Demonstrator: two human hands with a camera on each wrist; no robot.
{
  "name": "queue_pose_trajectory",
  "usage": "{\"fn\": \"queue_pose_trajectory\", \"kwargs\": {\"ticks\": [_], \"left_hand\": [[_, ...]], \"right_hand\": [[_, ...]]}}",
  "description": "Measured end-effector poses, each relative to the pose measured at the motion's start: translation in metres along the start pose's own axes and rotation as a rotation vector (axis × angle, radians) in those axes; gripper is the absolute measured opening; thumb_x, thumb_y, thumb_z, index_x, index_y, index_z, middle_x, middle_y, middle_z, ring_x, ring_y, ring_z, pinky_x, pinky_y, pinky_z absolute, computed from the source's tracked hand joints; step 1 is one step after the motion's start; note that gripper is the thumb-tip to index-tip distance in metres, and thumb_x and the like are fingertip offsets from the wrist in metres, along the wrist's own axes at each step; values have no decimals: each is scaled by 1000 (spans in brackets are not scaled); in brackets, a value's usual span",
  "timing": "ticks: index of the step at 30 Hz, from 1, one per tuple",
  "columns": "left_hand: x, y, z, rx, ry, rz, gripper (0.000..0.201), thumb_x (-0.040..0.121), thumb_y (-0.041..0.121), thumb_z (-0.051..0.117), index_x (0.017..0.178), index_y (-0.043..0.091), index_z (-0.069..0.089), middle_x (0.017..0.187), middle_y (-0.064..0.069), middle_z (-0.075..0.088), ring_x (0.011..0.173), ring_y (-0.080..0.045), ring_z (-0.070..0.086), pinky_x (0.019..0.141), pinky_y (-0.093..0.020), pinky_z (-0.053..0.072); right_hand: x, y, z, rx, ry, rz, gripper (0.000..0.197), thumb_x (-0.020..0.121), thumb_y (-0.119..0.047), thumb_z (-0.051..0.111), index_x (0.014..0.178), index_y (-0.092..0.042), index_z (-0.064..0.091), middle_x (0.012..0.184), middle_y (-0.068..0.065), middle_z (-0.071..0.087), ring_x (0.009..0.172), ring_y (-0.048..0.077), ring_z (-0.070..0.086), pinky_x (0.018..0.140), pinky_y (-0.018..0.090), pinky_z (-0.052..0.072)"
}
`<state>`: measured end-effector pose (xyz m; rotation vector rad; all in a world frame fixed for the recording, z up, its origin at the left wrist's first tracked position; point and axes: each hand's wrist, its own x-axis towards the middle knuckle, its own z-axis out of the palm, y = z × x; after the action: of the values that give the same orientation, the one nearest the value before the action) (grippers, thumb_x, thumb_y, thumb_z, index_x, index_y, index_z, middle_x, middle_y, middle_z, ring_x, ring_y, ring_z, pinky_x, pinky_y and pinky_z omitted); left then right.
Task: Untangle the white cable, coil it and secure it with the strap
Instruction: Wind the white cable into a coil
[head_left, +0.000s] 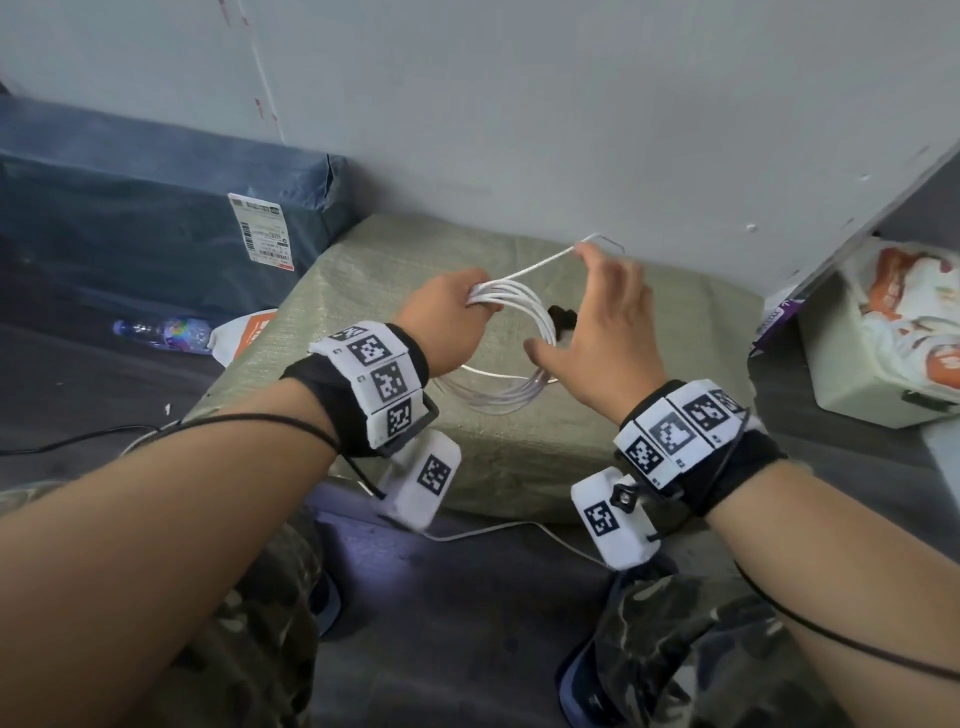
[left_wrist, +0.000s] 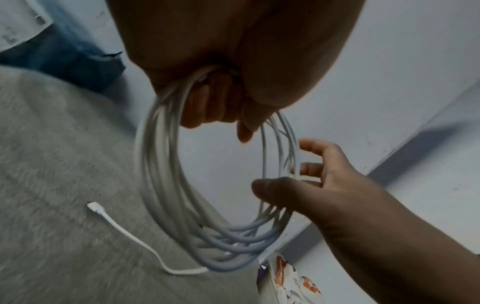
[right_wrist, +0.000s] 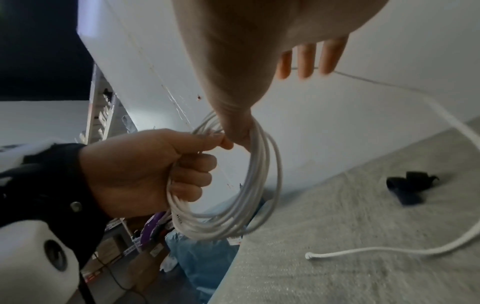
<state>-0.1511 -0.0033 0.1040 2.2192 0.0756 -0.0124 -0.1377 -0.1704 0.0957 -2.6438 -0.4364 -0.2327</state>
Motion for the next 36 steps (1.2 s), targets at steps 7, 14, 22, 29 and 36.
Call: {"fn": "queue_pose_trajectory", "kwargs": {"ticks": [7, 14, 22, 29, 36], "left_hand": [[-1, 9, -10, -15, -19, 5, 20, 81, 24, 57, 81, 5, 61, 57, 3, 45, 53, -16, 41, 56, -29, 35], [0, 0, -4, 40, 25, -27, 29, 88, 26, 55, 61, 16, 47, 53, 2, 43, 49, -15, 39, 49, -27, 31], [2, 2, 0, -259, 242, -133, 30, 87, 28, 58, 62, 18, 46, 55, 2, 41, 53, -19, 40, 57, -36, 41], [0, 1, 5, -481, 135, -261, 22, 93, 30, 49, 78, 15, 55, 59, -1, 40, 46, -16, 39, 47, -26, 36], [-4, 4, 3, -732, -30, -390, 31, 95, 29, 50, 69, 14, 44, 53, 0, 34, 39, -10, 31, 42, -23, 34]], "right_hand": [[1, -5, -8, -264, 74, -4, 63, 72, -55, 64, 124, -22, 51, 133, 10, 33, 129, 32, 25, 107, 48, 19], [0, -10, -1, 101, -167, -58, 22, 89, -28, 59, 90, -13, 43, 70, -4, 50, 63, 17, 50, 55, 23, 34], [3, -19, -3, 843, -305, 236, 12, 93, -20, 56, 101, -17, 49, 61, 1, 53, 48, 17, 59, 69, 46, 54], [-8, -29, -2, 1165, -505, 344, 18, 96, -28, 49, 95, -10, 50, 41, -3, 43, 41, 19, 55, 76, 46, 50], [-4, -32, -7, 1234, -473, 341, 27, 95, -20, 51, 69, -16, 44, 37, -7, 26, 30, 11, 21, 52, 29, 42]]}}
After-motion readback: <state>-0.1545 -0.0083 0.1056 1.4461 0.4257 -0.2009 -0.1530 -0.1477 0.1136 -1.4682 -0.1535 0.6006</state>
